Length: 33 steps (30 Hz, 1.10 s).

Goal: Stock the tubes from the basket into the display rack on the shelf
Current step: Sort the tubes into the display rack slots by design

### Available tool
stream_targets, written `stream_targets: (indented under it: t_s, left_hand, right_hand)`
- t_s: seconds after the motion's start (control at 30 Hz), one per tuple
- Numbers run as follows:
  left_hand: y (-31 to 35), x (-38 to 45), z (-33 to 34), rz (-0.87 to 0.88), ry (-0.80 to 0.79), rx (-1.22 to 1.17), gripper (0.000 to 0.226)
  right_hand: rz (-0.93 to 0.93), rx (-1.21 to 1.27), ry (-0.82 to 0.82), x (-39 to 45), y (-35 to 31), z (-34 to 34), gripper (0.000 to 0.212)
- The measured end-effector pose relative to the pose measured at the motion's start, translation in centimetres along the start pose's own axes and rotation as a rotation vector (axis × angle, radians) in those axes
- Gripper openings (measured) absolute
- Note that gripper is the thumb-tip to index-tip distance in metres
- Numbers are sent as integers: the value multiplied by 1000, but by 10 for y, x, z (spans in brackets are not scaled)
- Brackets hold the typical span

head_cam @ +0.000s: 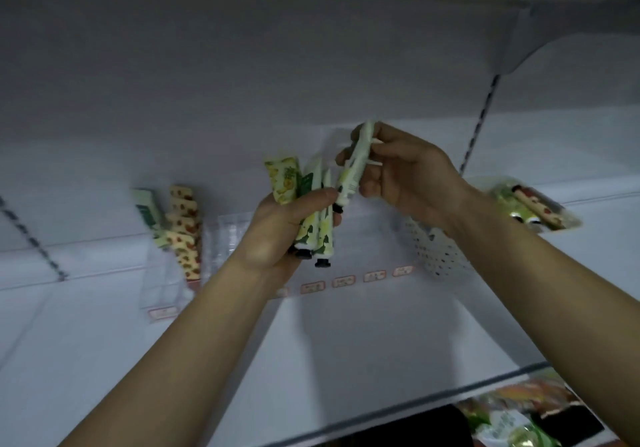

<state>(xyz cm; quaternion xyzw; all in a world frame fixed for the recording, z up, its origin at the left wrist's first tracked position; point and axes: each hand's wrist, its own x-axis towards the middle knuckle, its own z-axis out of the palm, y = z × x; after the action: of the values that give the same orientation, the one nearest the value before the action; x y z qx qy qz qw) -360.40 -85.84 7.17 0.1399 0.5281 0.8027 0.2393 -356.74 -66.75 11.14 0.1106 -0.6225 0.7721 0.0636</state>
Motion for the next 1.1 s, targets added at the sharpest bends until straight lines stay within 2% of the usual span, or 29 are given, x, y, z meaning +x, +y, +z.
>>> stream_targets:
  t_s: [0.07,0.17,0.4,0.47,0.73,0.87,0.97,1.03,1.1]
  left_hand:
    - [6,-16,-16,90,88,55,23]
    - [13,-40,-38,173,152,89,27]
    - [21,-72,-85,132,288,-16,15]
    - [22,-78,-97,135,313,-43,13]
    - [26,-99,-132,185,372,-85,33]
    - [30,-102,-151,193,401,-105,26]
    - [34,-93,-173,214,486,-109,27]
    - [33,-84,-190,215,565,-111,30]
    - [30,-73,-203,222,626,-113,27]
  right_hand:
    - [12,1,-86,7,8,22,20]
    - [-41,-126,-118,16,25,57,6]
    - [3,-83,-100,32,55,108,24]
    - [12,-75,-105,33,62,119,24]
    - [-42,-181,-91,43,74,153,20]
    - [-62,-233,-59,55,77,168,17]
    - [-156,-364,5,72,80,176,18]
    - [-197,-485,48,84,84,180,31]
    - [-230,-728,63,95,89,183,29]
